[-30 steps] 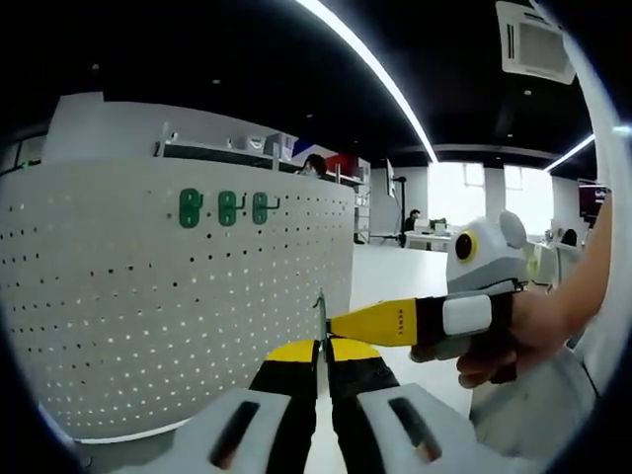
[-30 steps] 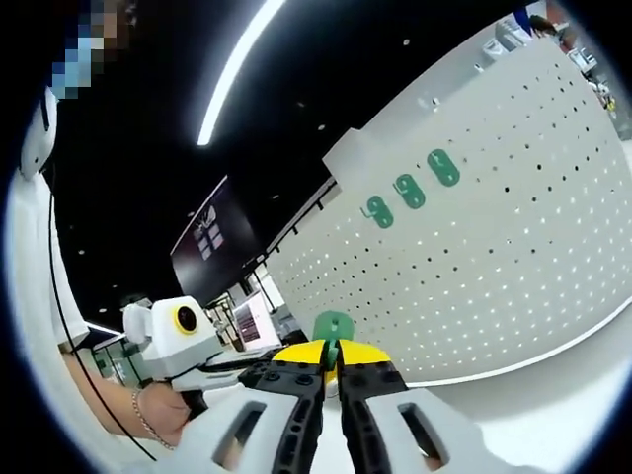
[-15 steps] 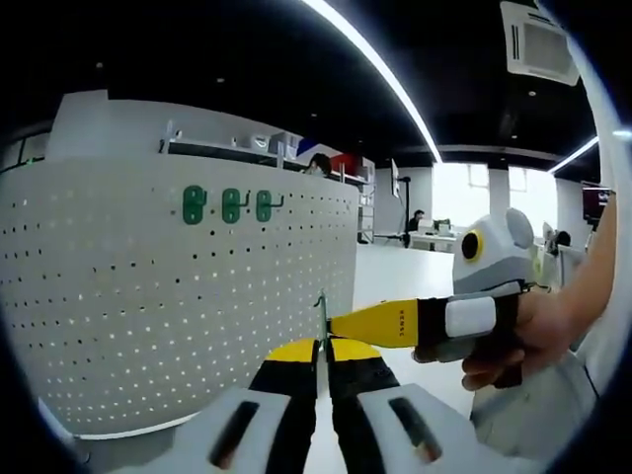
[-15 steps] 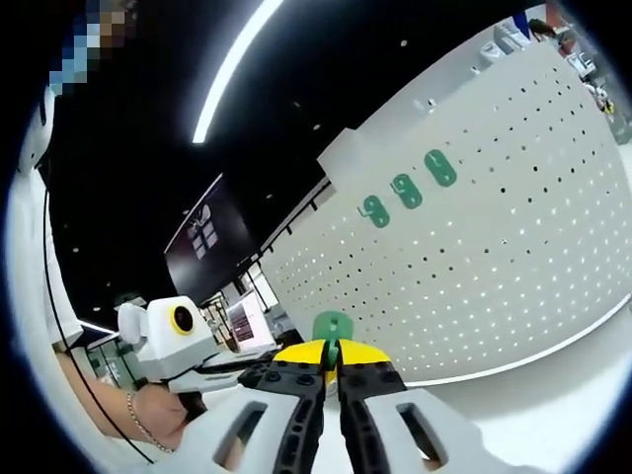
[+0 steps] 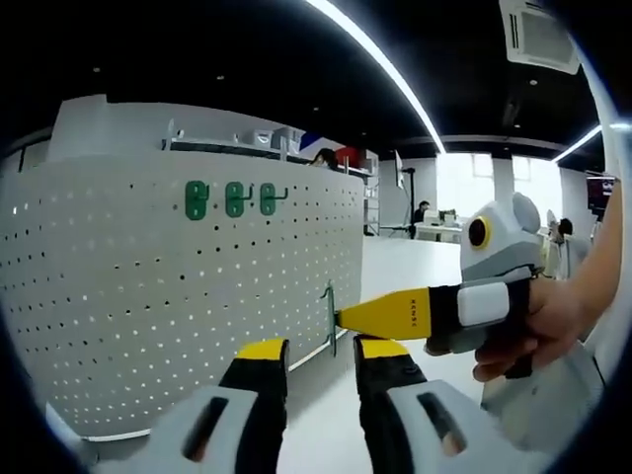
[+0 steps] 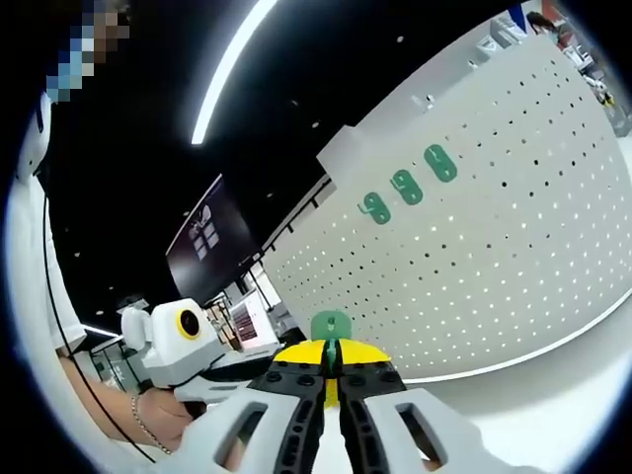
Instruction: Insert the hook assembly into the mounting plate slot until the hook locks in place.
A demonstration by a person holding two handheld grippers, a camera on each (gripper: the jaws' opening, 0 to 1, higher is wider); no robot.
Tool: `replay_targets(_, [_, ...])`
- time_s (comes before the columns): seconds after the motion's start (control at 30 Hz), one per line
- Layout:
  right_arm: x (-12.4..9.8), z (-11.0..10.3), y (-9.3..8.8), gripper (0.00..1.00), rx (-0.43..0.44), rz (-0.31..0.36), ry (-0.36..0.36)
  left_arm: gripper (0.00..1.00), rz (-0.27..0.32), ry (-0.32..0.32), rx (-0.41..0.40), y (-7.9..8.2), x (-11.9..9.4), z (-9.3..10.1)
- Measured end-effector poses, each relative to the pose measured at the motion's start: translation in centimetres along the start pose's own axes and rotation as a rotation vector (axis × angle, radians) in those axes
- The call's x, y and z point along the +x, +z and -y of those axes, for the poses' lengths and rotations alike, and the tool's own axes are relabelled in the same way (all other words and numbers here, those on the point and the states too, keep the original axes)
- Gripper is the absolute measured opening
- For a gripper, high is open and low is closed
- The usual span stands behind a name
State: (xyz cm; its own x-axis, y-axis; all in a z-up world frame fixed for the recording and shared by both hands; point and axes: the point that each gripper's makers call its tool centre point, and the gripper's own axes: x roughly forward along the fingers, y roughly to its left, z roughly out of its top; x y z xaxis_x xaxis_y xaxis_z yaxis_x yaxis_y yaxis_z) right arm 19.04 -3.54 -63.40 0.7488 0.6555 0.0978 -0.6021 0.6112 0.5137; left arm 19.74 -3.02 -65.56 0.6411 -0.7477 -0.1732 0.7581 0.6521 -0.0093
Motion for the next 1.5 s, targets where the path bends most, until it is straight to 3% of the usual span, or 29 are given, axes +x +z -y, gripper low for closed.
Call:
replay_targets(0.17, [0.1,-0.1,-0.2,0.00,0.004,-0.009,0.006,0.58,-0.031,0.005,-0.028,-0.7,0.2,0.0])
replay_targets(0.37, [0.1,-0.3,-0.5,0.00,0.006,-0.019,0.011,0.83,-0.057,0.025,0.019,-1.4,0.4,0.0])
replay_targets(0.47, [0.1,-0.4,-0.5,0.00,0.006,-0.021,0.015,0.90,-0.072,0.030,0.046,-1.7,0.5,0.0])
replay_targets(0.83, [0.3,-0.7,-0.9,0.00,-0.037,-0.043,0.016,0.90,-0.080,0.034,0.069,-1.8,0.4,-0.1])
replay_targets(0.93, [-0.1,0.4,-0.1,0.00,-0.188,-0.060,-0.076,0.90,-0.084,0.036,0.066,-1.9,0.4,-0.2])
replay_targets(1.0, [-0.5,1.4,0.5,0.00,-0.351,-0.095,-0.178,0.89,-0.087,0.038,0.068,-2.1,0.4,-0.2])
replay_targets(1.1, [-0.8,2.3,0.9,0.01,-0.506,-0.116,-0.257,0.89,-0.091,0.037,0.069,-2.2,0.4,-0.2])
replay_targets(1.17, [-0.9,2.6,0.8,0.01,-0.526,-0.127,-0.284,0.89,-0.091,0.035,0.070,-2.2,0.4,-0.1])
replay_targets(1.5, [-0.6,3.0,1.3,0.01,-0.477,-0.117,-0.273,0.87,-0.092,0.038,0.064,-2.3,0.2,-0.3])
